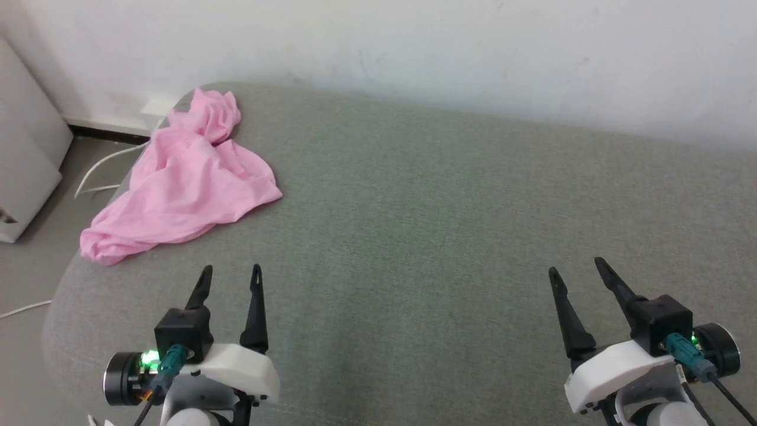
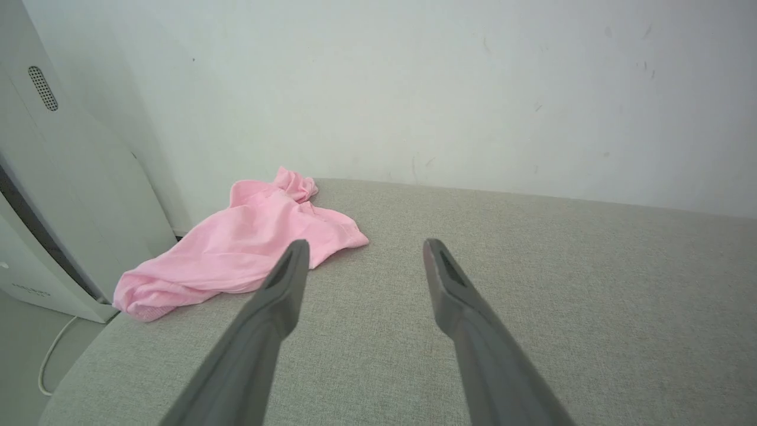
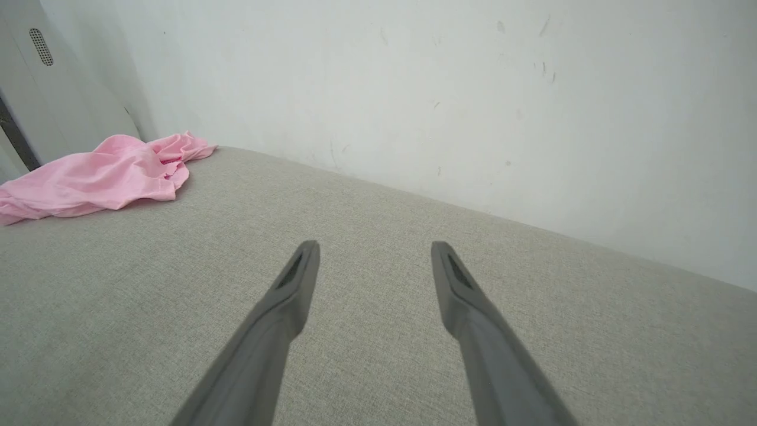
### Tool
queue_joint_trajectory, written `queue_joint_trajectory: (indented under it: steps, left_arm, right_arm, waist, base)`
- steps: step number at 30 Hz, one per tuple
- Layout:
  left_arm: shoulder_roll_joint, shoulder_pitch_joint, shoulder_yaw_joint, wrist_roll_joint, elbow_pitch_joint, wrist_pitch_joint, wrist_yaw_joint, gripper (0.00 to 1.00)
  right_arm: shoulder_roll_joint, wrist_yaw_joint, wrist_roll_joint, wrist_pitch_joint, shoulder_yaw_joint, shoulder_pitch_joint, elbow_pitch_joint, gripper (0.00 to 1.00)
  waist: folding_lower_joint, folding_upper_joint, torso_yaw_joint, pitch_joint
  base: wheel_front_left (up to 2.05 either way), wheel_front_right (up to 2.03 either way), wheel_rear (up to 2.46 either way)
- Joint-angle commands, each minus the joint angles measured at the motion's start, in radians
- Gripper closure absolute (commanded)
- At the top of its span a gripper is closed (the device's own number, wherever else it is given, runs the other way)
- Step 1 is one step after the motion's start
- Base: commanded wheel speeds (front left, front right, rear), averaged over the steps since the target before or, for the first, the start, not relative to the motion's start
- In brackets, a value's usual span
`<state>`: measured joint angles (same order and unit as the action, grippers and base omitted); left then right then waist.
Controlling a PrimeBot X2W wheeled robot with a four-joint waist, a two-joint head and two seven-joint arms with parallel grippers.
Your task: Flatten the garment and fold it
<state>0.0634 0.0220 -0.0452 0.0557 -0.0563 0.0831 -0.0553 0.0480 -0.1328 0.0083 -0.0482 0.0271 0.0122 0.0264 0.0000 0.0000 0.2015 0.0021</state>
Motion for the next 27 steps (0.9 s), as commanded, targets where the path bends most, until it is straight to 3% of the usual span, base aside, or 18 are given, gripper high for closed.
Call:
queue_joint_trajectory:
  steps: [1,27]
  left_arm:
    - [0.008,0.008,-0.003,0.009,-0.006,0.012,-0.011,0.00]
    - [0.029,0.001,-0.013,0.053,-0.030,0.064,-0.065,0.00]
  right_arm:
    - [0.001,0.001,0.007,-0.010,0.005,-0.015,0.006,0.00]
    - [0.001,0.001,0.028,-0.040,0.027,-0.022,0.028,0.00]
  waist:
    - [0.0000,0.0000,0.019,-0.001]
    - [0.0000,0.0000,0.131,-0.004]
  base:
    - [0.00,0.00,0.00]
    - [0.00,0.00,0.00]
